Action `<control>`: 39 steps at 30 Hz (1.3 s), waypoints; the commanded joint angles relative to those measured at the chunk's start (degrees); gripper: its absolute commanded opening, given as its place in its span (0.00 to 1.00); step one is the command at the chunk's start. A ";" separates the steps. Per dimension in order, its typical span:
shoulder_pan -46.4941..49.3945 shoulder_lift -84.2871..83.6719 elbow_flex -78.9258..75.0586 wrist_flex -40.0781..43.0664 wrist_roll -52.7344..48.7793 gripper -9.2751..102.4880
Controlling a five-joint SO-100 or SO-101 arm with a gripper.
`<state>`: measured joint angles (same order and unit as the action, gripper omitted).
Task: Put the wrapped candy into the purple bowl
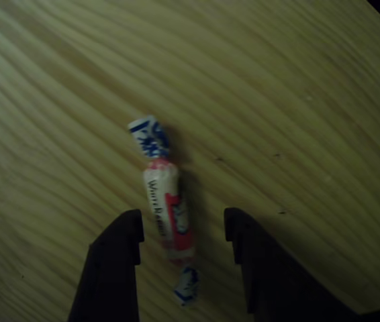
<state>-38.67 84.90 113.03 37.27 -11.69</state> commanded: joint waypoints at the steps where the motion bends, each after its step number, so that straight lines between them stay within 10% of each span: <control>1: -0.97 0.88 -4.04 -0.70 0.35 0.30; 39: -0.18 -5.10 -5.45 -1.05 4.75 0.12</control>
<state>-38.94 79.10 111.01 35.86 -7.65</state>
